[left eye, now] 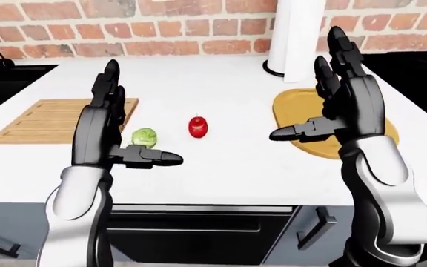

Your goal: Place the cherry and the brussel sprout on separate cutting boards.

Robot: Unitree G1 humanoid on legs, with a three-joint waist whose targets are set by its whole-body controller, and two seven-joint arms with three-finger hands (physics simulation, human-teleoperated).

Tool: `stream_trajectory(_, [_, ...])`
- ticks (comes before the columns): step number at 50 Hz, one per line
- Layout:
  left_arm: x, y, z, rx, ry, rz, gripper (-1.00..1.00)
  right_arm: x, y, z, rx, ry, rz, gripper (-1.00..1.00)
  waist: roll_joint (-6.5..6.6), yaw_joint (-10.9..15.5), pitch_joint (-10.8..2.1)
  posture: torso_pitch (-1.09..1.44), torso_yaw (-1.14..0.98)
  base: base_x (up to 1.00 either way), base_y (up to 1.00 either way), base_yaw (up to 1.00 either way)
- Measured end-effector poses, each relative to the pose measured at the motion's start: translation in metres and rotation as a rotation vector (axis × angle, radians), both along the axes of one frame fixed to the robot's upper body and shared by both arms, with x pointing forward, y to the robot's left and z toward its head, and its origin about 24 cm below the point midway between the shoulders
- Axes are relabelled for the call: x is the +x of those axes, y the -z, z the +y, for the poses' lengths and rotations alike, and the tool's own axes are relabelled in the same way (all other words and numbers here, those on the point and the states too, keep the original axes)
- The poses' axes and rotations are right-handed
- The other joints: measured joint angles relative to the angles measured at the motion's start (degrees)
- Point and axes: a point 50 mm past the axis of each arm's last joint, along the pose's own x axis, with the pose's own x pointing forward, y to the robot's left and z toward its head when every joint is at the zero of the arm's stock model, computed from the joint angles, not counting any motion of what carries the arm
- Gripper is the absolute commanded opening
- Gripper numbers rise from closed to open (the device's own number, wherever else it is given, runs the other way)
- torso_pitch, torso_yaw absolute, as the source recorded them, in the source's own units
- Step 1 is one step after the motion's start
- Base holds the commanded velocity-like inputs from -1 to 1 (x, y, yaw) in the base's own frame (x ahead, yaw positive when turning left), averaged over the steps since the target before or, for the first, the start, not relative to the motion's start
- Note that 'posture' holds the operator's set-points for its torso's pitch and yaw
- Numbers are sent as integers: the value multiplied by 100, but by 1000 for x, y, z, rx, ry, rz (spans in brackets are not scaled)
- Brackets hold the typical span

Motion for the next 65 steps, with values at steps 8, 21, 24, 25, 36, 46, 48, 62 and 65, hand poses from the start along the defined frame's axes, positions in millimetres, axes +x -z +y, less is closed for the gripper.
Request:
stream_trajectory(8, [4, 3, -2, -2, 6, 12, 100, 3, 4, -1, -3, 6, 18, 100, 111, 39, 34, 0, 0, 0, 13, 0])
stream_trajectory(21, [0, 6, 5, -5, -33, 15, 100, 2, -2, 6, 8, -36, 16, 100, 596, 81, 134, 0, 0, 2, 13, 0])
stream_trajectory(24, [0, 5, 4, -3, -28, 10, 100, 2, -3, 3, 14, -23, 10, 100, 509, 23, 131, 0, 0, 0, 0, 0])
stream_trajectory(25, [0, 5, 3, -3, -26, 8, 100, 2, -4, 2, 17, -19, 8, 100, 476, 13, 138, 0, 0, 0, 0, 0])
stream_trajectory(36, [1, 3, 3, -1, -22, 11, 100, 3, -5, 5, 22, -36, 16, 100, 262, 106, 219, 0, 0, 0, 0, 0])
stream_trajectory(46, [5, 6, 2, -2, -15, 29, 100, 5, -3, 3, 51, -27, 32, 100, 346, 155, 69, 0, 0, 11, -22, 0])
stream_trajectory(48, [2, 1, 1, 3, -12, -4, 100, 3, -7, 2, 52, -24, 6, 100, 236, 187, 96, 0, 0, 13, -14, 0])
stream_trajectory(62, [-1, 4, 1, -3, -2, 5, 100, 3, 1, 1, 47, -5, 25, 100, 363, 24, 167, 0, 0, 0, 0, 0])
stream_trajectory(65, [-2, 4, 2, -2, -7, 4, 100, 2, -1, 2, 38, -13, 14, 100, 284, 26, 111, 0, 0, 0, 0, 0])
